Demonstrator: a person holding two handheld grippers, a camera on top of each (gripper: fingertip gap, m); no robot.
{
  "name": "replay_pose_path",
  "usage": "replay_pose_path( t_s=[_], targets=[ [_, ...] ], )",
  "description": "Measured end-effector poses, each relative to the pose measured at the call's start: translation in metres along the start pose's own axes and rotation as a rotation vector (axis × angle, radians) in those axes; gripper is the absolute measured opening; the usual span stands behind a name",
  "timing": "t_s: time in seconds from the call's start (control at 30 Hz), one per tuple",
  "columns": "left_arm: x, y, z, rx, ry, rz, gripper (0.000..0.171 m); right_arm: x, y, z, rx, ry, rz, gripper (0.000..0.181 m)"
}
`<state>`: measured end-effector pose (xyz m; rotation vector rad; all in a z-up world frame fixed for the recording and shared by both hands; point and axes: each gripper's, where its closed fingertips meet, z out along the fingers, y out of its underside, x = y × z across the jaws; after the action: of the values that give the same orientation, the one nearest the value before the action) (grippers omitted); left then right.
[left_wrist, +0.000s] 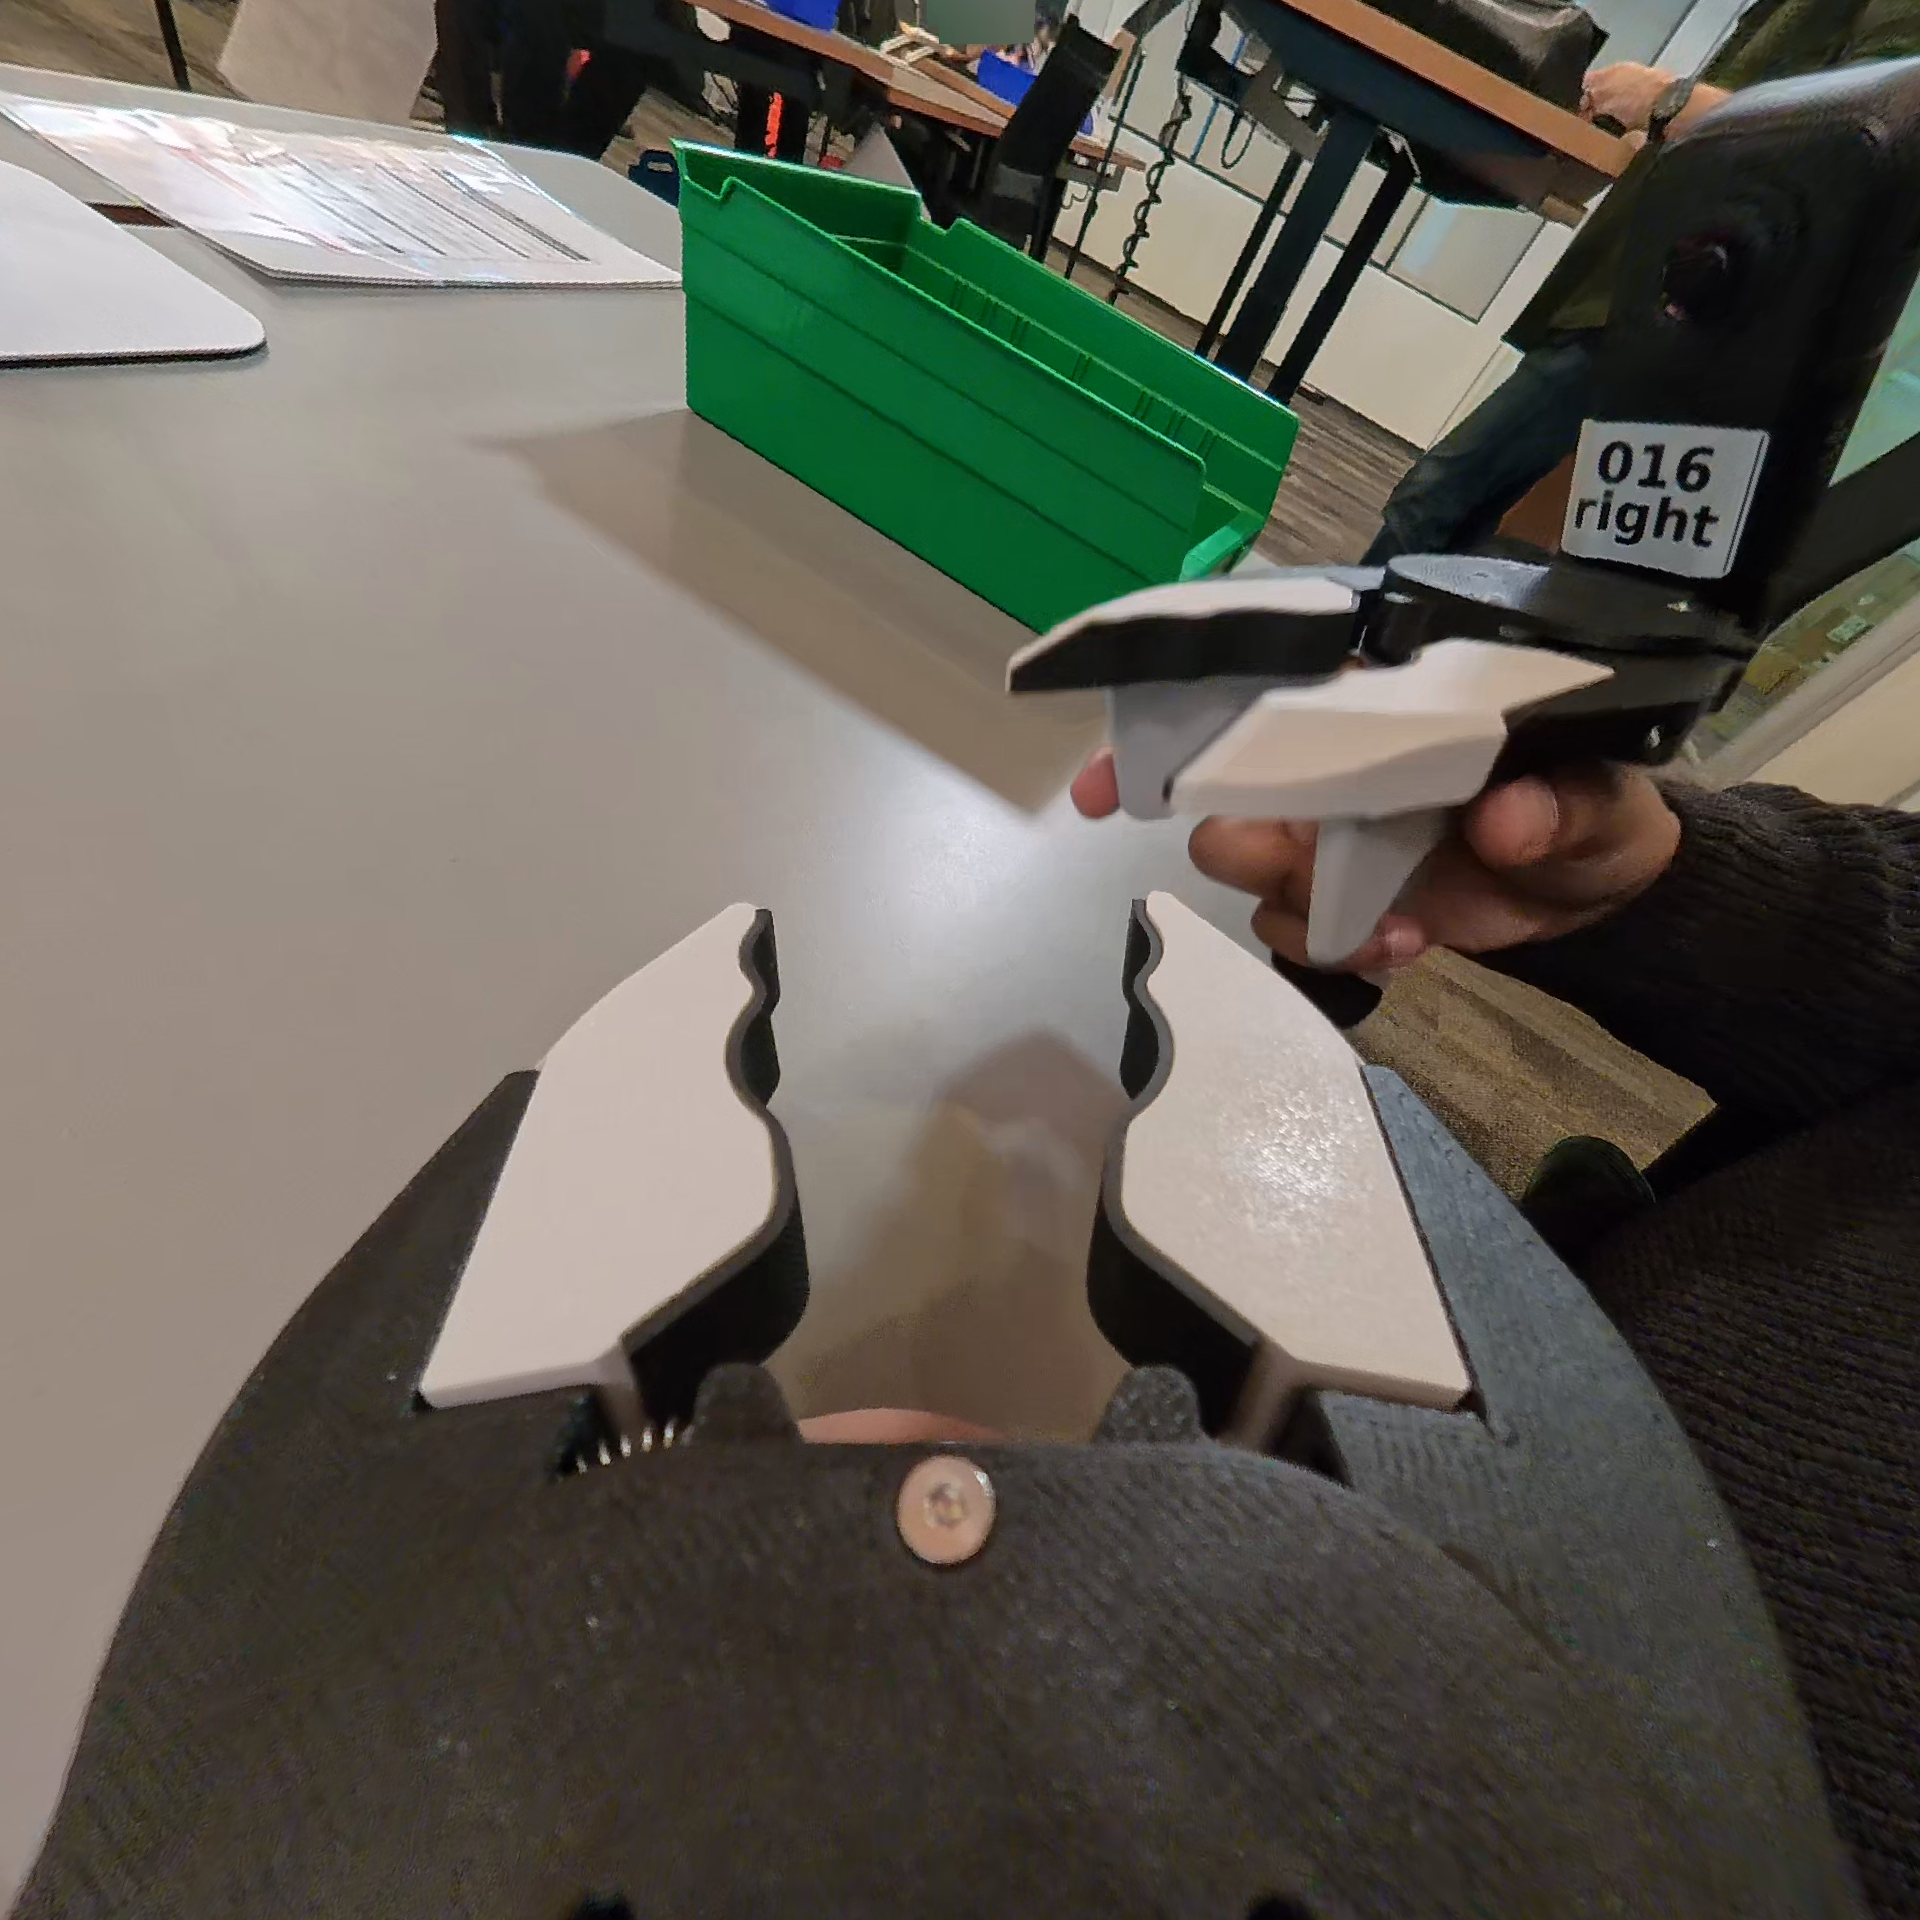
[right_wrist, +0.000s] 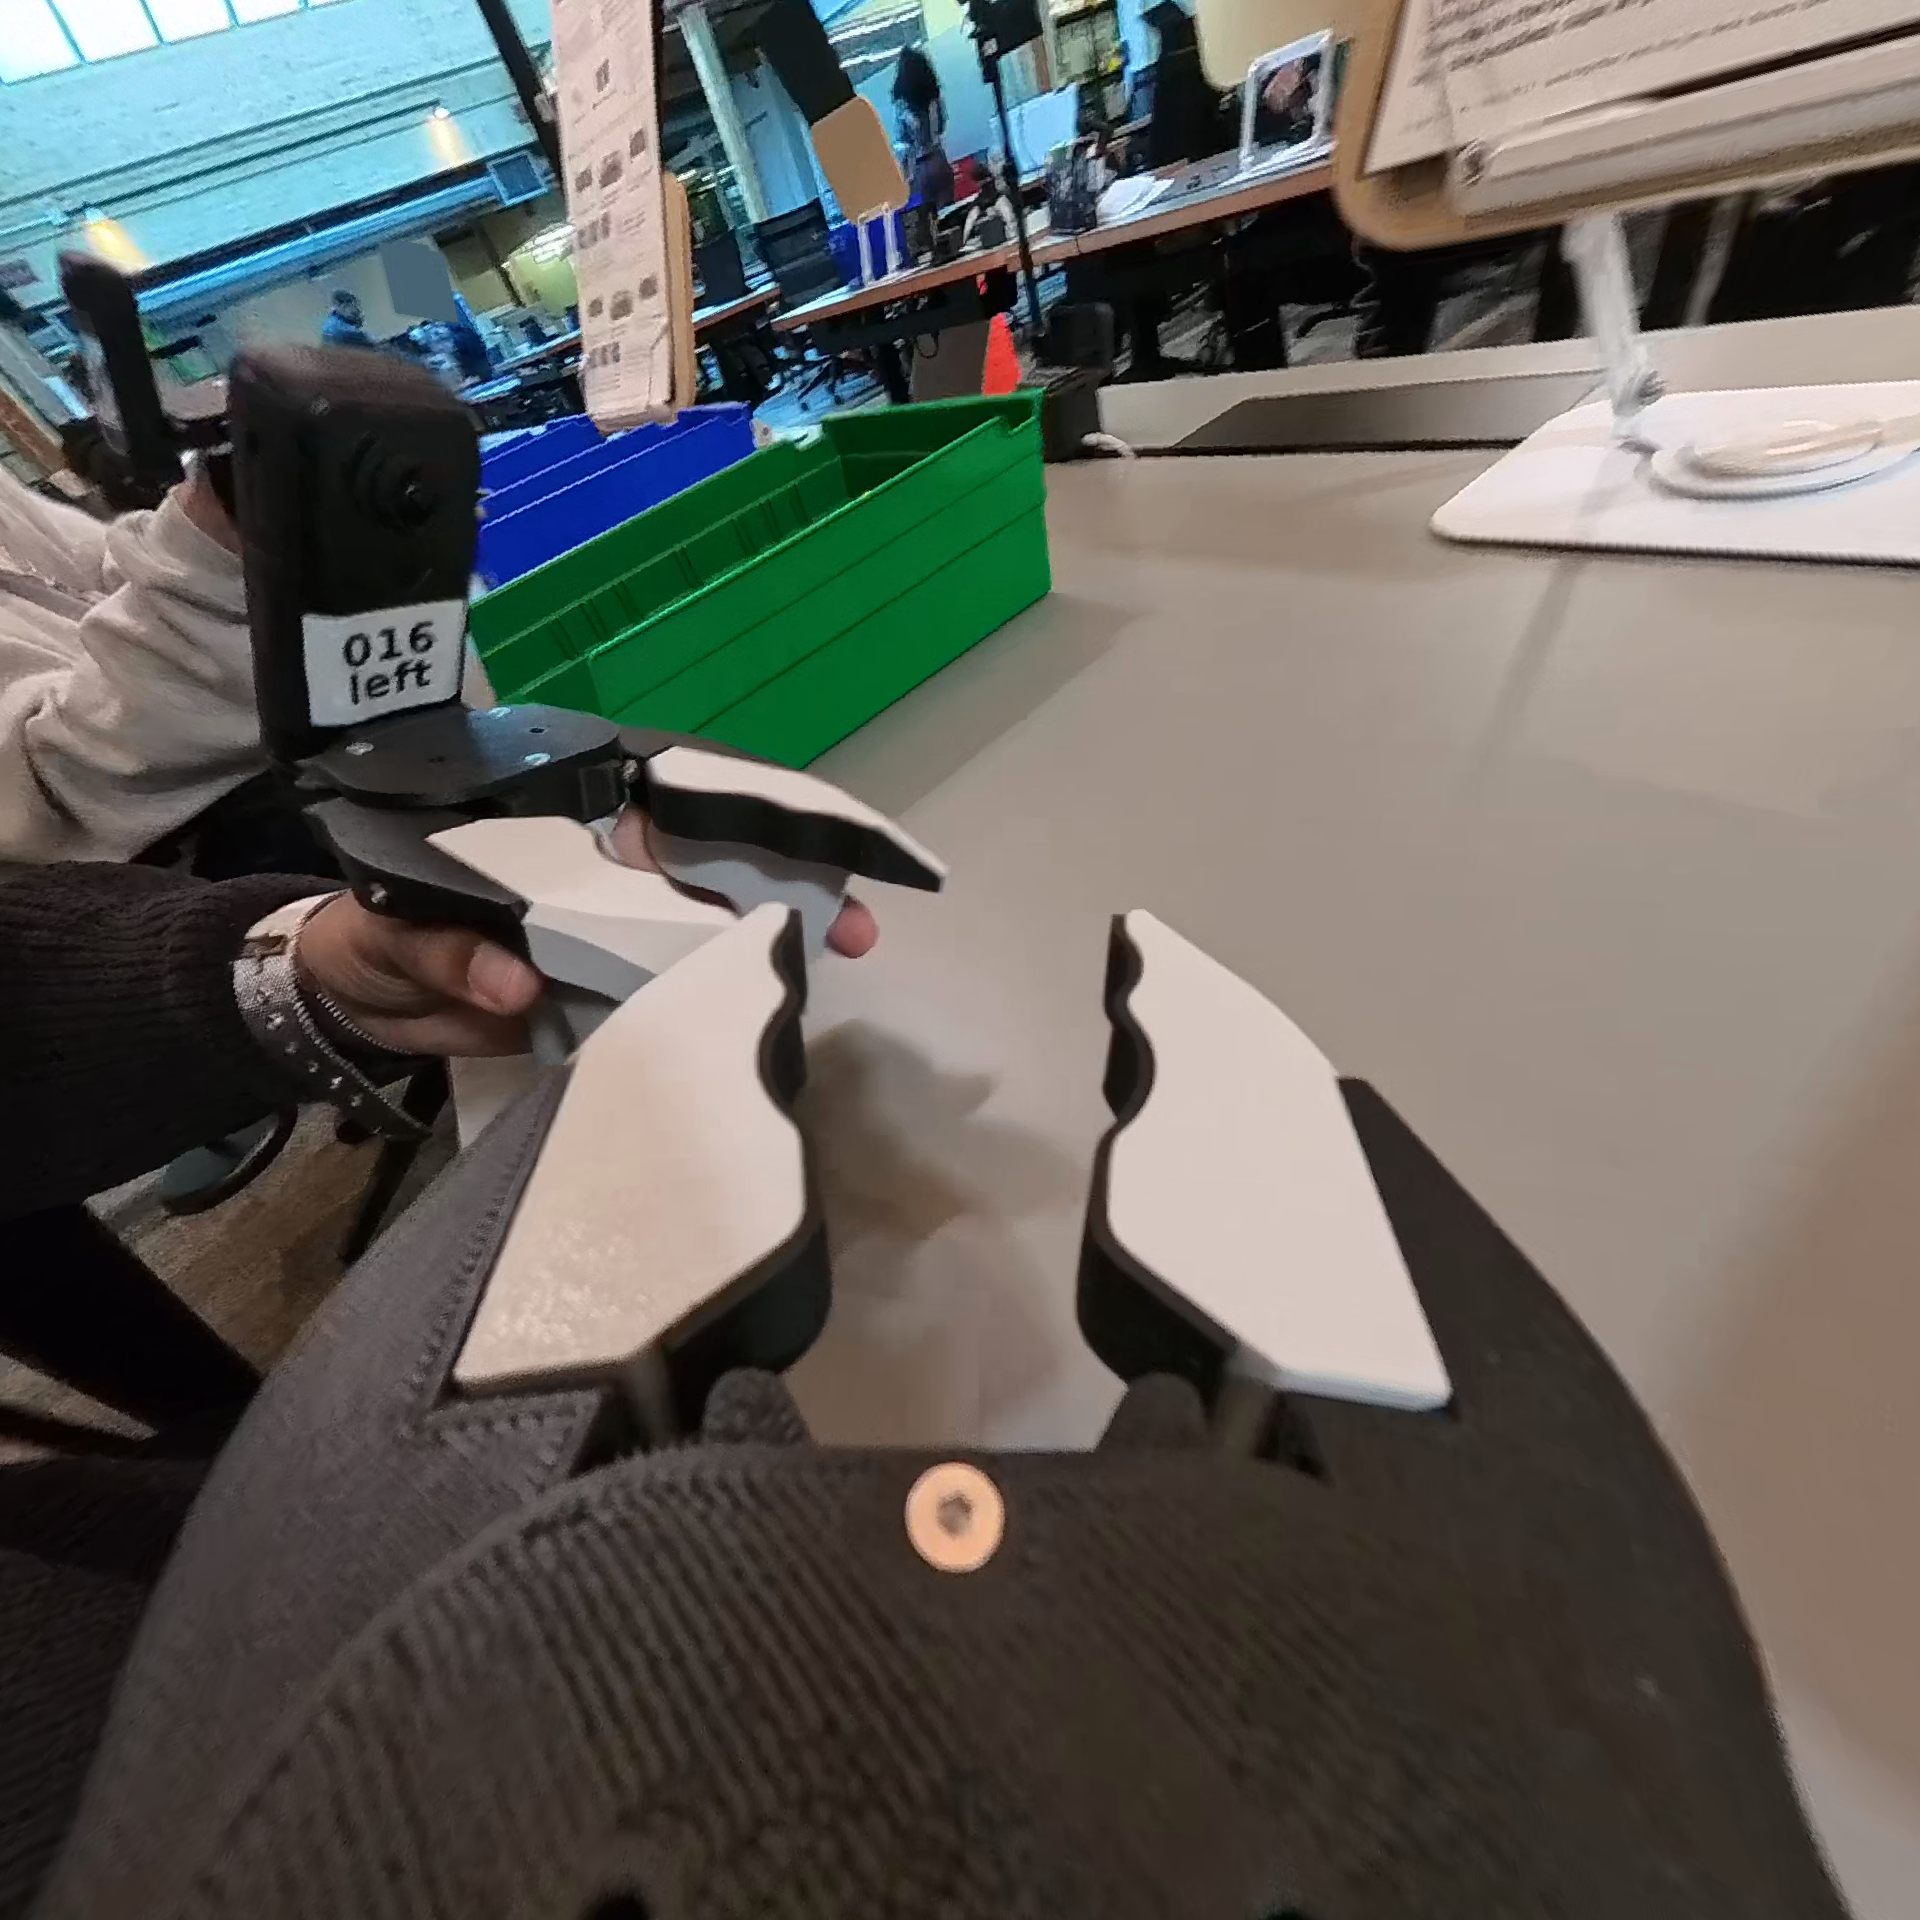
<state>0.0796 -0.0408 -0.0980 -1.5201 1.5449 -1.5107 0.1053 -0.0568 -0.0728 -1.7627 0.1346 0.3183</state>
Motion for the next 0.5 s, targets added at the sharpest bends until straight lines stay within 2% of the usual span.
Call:
replay_pose_path(
  t_s=[0.1, 0.2, 0.3, 0.4, 0.5],
  targets=[
    [0.0, -0.001, 0.0, 0.004, 0.0, -0.009, 0.065, 0.03, -0.022, -0.015, 0.053, 0.098, -0.006, 0.059],
    [0.0, -0.001, -0.001, 0.006, 0.003, -0.019, 0.065, 0.078, -0.055, -0.052, 0.096, 0.254, -0.032, 0.068],
    [-0.001, -0.001, -0.001, 0.007, 0.002, -0.033, 0.065, 0.139, -0.087, -0.111, 0.099, 0.473, -0.078, 0.075],
    [0.0, -0.001, 0.0, 0.008, 0.01, -0.054, 0.065, 0.2, -0.114, -0.178, 0.096, 0.681, -0.113, 0.074],
    [0.001, 0.0, 0.001, 0.004, 0.027, -0.084, 0.064, 0.276, -0.125, -0.242, -0.016, 0.92, -0.178, 0.073]
  ],
)
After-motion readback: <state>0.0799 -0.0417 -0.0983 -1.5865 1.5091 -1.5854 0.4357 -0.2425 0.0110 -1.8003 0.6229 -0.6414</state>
